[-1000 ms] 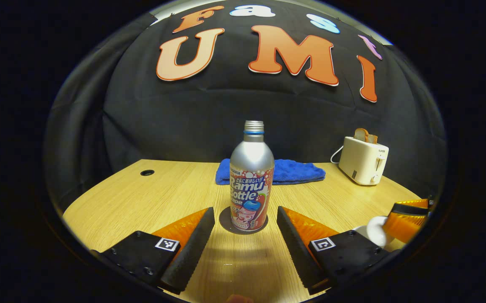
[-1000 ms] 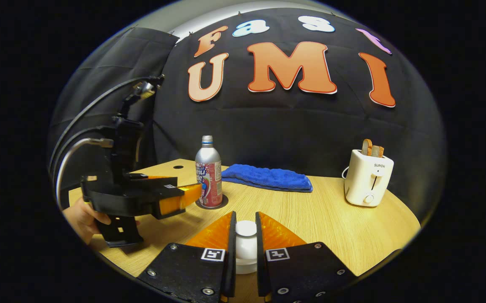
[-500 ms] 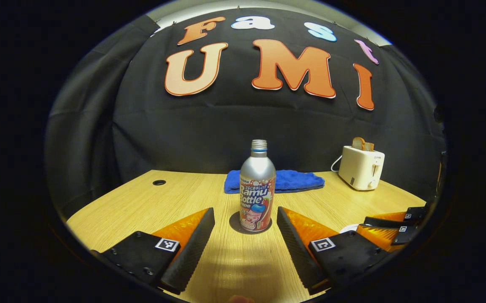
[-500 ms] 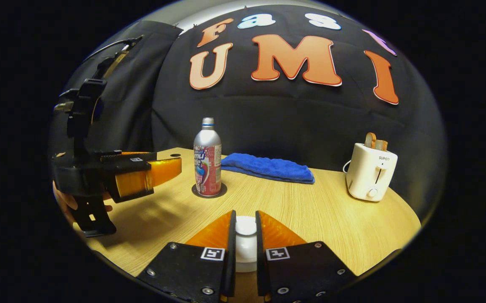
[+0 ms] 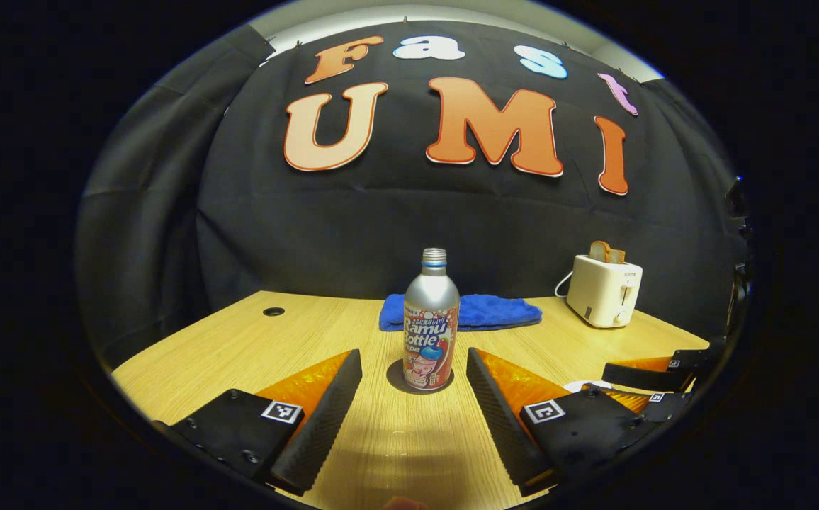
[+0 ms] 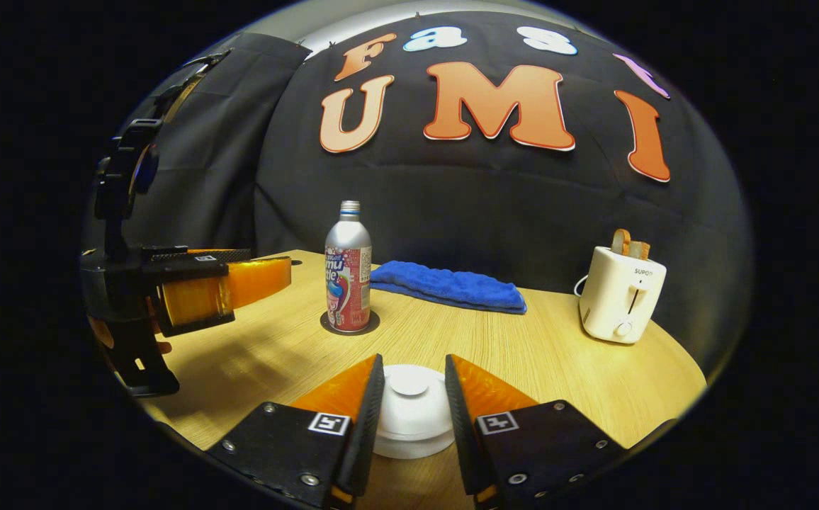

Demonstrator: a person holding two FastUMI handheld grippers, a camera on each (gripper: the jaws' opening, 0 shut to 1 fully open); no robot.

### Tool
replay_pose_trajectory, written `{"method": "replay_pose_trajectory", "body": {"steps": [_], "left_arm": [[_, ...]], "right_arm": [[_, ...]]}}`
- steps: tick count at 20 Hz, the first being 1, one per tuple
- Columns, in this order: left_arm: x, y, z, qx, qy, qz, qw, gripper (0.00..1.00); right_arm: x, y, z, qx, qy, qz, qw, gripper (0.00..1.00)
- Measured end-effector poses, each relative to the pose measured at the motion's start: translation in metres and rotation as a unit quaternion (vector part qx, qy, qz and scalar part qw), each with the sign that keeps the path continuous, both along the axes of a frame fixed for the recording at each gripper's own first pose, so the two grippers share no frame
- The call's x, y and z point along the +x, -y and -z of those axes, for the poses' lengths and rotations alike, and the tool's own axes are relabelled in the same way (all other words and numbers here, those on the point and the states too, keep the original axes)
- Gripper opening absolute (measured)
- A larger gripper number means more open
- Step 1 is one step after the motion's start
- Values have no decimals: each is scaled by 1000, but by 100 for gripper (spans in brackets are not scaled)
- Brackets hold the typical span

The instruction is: Open the teacup lid with one hand, grasp the water bottle and pour water into the teacup with the other hand; after pouring, place the water bottle on the coaster and then close the teacup lid.

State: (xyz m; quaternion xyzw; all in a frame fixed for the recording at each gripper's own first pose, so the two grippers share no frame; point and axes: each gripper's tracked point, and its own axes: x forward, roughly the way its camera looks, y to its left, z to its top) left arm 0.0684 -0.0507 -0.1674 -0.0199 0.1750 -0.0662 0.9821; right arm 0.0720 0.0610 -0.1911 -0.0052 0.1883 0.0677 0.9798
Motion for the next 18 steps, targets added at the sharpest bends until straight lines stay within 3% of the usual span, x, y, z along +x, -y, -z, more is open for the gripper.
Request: {"method": "replay_pose_trajectory", "body": {"steps": [2,6,12,18], "left_arm": [[-5,-1,-12,-1,15,-1,1000,98],[-17,-2,-40,0,44,-4,999,98],[-39,0,-74,1,78,-7,997,94],[-61,-21,-93,10,99,-42,994,100]], "right_arm": [[-5,2,-19,-4,26,1,1000,61],[-15,12,-51,-7,69,9,998,72],[-32,33,-88,3,105,30,994,77],[-46,55,-107,6,128,45,991,82]]}}
